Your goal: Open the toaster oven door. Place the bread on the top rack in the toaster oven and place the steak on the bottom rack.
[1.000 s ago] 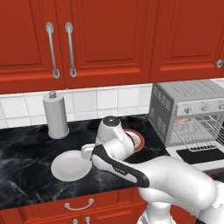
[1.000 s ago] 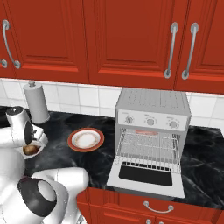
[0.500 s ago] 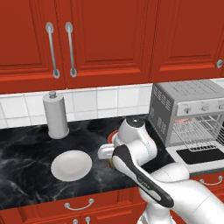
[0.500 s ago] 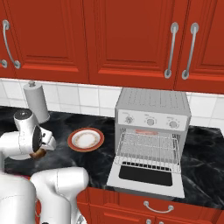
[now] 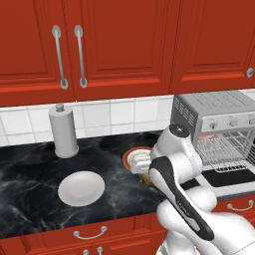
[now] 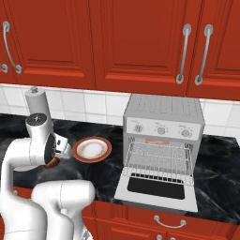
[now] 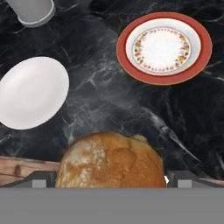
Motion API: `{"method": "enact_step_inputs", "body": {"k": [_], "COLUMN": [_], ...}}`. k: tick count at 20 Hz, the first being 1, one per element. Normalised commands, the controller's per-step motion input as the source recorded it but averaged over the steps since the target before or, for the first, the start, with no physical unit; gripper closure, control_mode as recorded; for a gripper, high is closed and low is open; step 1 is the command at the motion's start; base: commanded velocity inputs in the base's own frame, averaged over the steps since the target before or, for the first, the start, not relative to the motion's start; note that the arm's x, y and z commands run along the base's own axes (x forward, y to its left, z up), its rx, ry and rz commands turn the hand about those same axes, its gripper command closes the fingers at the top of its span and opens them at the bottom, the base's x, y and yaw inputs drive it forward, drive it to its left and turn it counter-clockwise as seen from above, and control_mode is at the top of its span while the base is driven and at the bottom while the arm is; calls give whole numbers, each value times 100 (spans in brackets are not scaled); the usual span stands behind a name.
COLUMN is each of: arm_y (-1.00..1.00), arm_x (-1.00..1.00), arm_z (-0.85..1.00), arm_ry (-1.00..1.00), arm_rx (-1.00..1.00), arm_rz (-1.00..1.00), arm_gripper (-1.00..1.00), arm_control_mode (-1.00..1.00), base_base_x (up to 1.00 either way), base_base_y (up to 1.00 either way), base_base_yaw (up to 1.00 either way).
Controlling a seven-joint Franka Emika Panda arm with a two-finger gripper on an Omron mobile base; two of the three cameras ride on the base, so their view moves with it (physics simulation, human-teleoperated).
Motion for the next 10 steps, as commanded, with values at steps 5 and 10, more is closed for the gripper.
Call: {"method": "enact_step_inputs", "body": {"k": [5,10], "arm_y": [-58,-62], "arm_x": [0,-3], "arm_z": [40,37], "arm_ry": [0,0], "arm_rx": [0,0], "arm_rz": [0,0], "arm_gripper": [-100,-100], "arm_control_mode": [-100,-100], "base_base_x": [0,0], "base_base_y": [0,0], "base_base_yaw": [0,0]}}
